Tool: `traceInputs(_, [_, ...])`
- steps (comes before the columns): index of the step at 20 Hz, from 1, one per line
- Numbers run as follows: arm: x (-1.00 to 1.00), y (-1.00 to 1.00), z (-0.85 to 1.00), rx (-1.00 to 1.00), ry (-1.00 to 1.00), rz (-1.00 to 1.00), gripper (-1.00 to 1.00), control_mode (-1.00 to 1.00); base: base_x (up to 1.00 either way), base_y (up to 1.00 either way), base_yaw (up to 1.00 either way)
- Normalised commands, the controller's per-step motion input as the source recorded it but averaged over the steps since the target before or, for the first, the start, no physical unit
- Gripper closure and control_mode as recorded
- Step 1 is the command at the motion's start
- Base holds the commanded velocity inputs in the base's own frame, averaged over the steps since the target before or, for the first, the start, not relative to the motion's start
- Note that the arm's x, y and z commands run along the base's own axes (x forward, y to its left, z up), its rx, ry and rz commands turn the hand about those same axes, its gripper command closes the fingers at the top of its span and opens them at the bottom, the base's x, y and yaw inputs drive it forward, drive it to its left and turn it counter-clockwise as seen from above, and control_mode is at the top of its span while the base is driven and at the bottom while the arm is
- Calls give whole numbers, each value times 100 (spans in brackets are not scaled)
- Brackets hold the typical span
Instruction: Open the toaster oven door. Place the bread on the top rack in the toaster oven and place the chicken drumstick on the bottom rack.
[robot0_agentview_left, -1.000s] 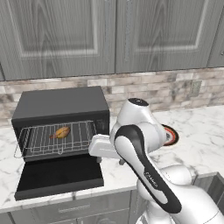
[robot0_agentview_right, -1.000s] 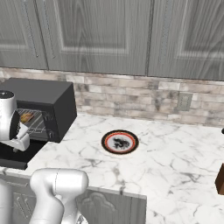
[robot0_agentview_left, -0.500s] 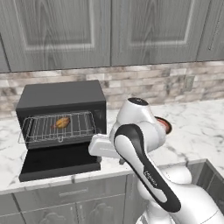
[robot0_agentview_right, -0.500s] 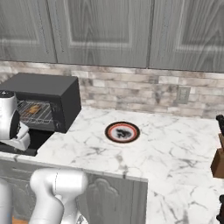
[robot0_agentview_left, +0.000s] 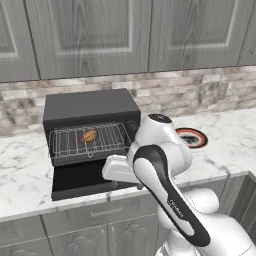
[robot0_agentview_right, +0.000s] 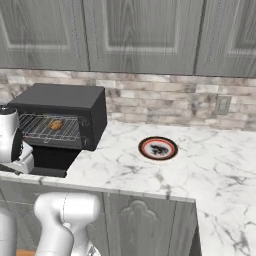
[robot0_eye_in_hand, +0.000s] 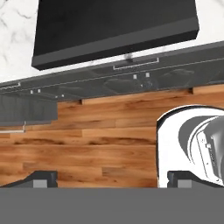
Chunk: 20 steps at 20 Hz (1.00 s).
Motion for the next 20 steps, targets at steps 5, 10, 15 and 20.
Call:
traceInputs(5, [0,0,0,0,0,0,-100,100,0,77,-14])
traceInputs(10, [0,0,0,0,0,0,-100,100,1,76,-17])
traceInputs(15, [0,0,0,0,0,0,-100,100,10,77,-10])
traceInputs(20, [0,0,0,0,0,0,-100,100,18,71,-3])
